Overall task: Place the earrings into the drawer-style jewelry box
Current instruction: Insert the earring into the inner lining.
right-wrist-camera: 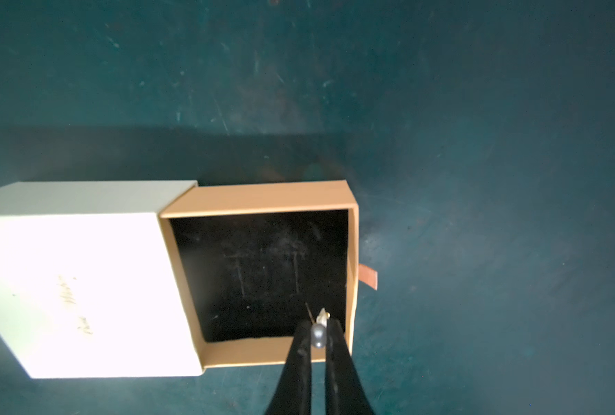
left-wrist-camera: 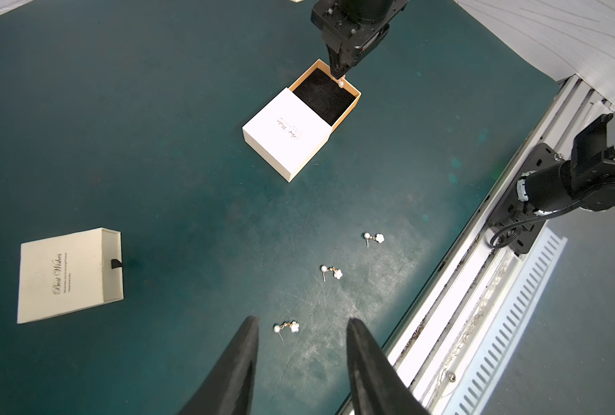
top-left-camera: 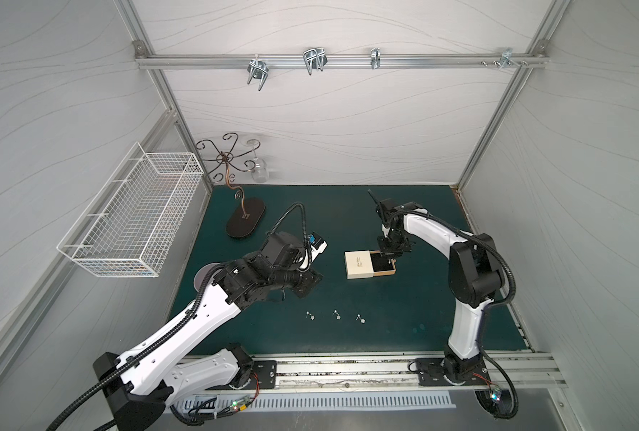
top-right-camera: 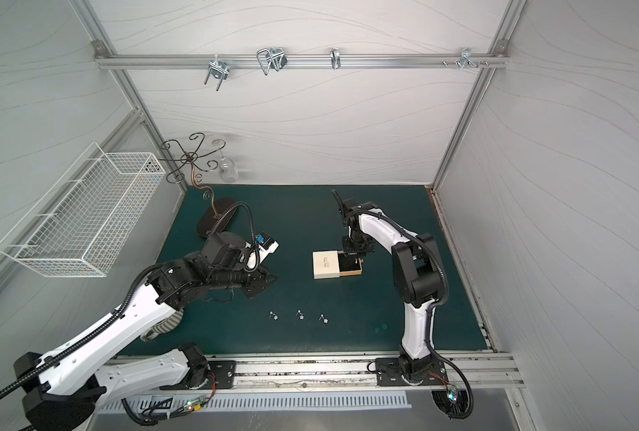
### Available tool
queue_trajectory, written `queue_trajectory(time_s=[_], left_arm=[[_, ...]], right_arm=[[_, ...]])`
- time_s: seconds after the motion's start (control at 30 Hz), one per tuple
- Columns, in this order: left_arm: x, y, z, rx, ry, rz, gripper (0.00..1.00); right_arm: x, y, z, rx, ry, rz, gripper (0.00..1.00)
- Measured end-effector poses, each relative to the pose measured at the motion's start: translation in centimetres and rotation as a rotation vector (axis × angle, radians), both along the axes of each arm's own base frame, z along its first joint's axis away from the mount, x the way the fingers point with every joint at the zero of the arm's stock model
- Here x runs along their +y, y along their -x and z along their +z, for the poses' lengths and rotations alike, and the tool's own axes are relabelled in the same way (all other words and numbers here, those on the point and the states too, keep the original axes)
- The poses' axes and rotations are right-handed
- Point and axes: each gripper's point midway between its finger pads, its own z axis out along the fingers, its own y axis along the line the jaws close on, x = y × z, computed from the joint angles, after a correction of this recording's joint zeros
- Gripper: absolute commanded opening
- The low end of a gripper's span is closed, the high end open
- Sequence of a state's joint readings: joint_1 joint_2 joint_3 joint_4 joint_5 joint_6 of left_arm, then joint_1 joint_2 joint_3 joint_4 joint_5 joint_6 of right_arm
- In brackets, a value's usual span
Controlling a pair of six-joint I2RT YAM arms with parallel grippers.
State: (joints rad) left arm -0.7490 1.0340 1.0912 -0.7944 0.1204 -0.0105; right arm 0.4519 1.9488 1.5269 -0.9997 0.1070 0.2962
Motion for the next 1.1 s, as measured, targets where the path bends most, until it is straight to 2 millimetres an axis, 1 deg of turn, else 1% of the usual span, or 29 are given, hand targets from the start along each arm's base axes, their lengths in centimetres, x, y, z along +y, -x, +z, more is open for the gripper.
queue_trajectory(time_s=[0.17, 0.53, 0.73, 1.1], left_arm=[[0.0, 0.0, 0.0, 0.000, 0.000, 0.000, 0.44], [0.0, 0.0, -0.3, 0.004, -0.004, 0.000, 0.44], [0.1, 0.1, -0.2, 0.003, -0.003, 0.000, 0.44], [0.1, 0.1, -0.2, 0.003, -0.003, -0.001, 0.44]], right_arm=[[0.0, 0.0, -0.6, 0.017, 0.007, 0.001, 0.05], [-0.1, 0.2, -0.8, 0.026, 0.011, 0.002, 0.05], [-0.1, 0.3, -1.6, 0.046, 0.019, 0.008, 0.05], [0.3, -0.1, -2.1, 0.061, 0.013, 0.009, 0.05]])
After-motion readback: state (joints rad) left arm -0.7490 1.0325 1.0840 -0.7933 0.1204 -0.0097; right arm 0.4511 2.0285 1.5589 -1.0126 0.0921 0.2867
